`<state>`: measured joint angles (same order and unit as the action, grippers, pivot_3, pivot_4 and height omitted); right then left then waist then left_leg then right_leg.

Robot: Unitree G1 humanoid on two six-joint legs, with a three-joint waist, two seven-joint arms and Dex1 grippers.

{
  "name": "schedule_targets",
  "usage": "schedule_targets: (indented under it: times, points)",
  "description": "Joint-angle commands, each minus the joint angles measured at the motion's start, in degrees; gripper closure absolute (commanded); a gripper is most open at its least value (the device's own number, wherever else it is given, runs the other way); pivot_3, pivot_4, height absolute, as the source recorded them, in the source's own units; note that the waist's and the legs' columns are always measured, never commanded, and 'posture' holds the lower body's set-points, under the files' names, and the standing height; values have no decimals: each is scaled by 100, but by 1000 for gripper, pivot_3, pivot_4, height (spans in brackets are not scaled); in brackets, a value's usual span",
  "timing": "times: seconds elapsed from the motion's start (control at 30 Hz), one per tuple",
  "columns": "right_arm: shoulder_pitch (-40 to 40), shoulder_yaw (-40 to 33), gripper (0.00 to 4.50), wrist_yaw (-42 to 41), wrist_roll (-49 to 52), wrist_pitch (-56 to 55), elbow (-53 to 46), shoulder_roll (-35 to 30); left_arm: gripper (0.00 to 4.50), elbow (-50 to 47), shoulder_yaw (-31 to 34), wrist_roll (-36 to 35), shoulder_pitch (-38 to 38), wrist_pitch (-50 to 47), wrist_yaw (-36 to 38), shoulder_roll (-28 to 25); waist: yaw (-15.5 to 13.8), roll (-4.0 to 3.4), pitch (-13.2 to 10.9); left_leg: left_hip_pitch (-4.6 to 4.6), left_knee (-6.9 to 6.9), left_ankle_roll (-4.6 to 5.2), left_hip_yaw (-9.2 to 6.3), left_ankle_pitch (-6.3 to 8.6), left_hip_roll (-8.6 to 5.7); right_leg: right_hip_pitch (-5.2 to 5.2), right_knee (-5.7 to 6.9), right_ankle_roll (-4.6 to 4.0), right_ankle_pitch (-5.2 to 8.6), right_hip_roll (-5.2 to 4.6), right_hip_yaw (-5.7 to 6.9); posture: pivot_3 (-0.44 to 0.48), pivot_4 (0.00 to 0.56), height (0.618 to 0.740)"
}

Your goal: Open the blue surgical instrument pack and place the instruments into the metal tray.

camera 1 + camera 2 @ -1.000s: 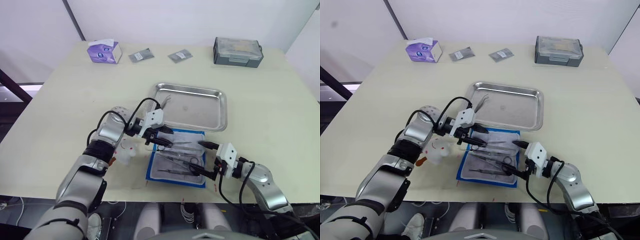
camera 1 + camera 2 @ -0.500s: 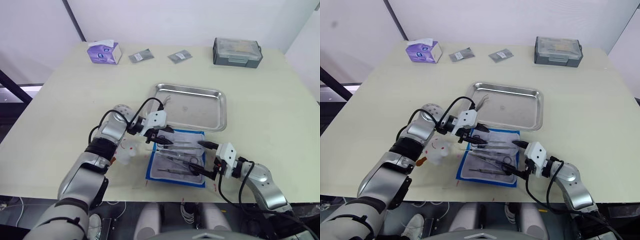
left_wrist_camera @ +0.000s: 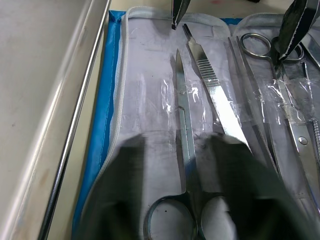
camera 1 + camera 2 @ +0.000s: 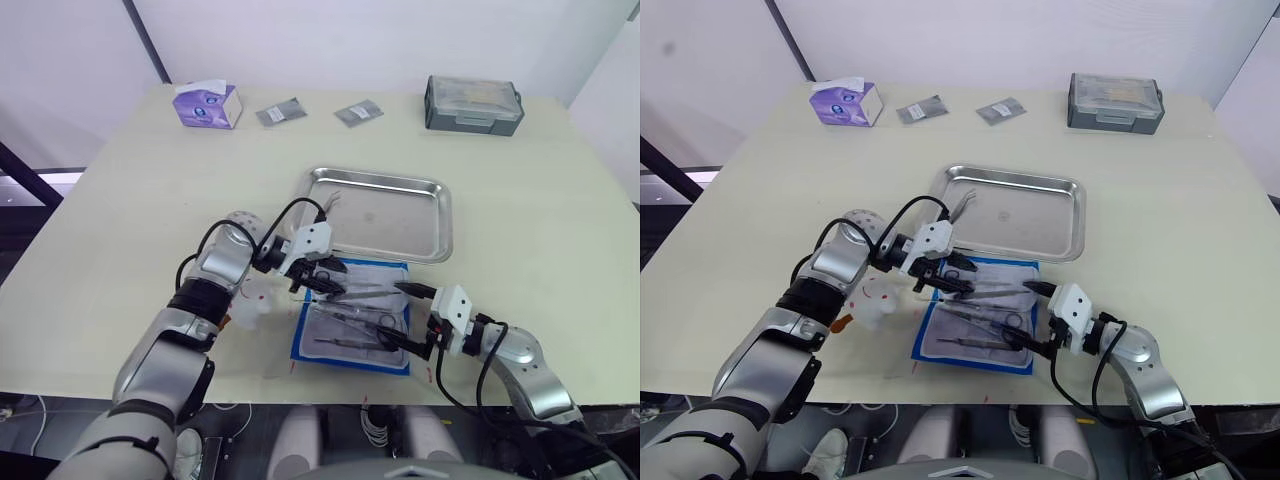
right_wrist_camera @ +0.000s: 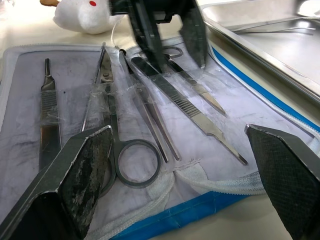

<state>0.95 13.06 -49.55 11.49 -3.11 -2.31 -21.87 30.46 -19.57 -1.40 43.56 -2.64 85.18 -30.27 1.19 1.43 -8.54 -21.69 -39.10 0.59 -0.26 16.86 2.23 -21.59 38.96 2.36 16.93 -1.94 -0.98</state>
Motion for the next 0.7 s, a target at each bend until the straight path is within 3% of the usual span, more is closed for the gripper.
schedule_targets:
  times: [0.03, 0.37, 0.7]
  points:
    - [-122, 214, 0, 35, -182, 180, 363, 34, 4395, -20, -88, 90, -69, -38, 52, -39, 0, 0, 0, 0, 0, 0, 0, 0, 0, 0, 0, 0, 0, 0, 0, 0, 150, 740]
    - [-107, 210, 0, 31, -186, 170, 391, 45, 4454, -197, -103, 65, -45, -131, 152, -82, 4, 0, 0, 0, 0, 0, 0, 0, 0, 0, 0, -1, 0, 0, 0, 0, 150, 740]
    - [-96, 237, 0, -9, -189, 192, 394, 45, 4454, -1034, -254, 23, 91, -1034, 329, -146, 28, 0, -1, -2, 0, 0, -3, 0, 1, -1, 0, -1, 0, 1, 1, 0, 150, 740]
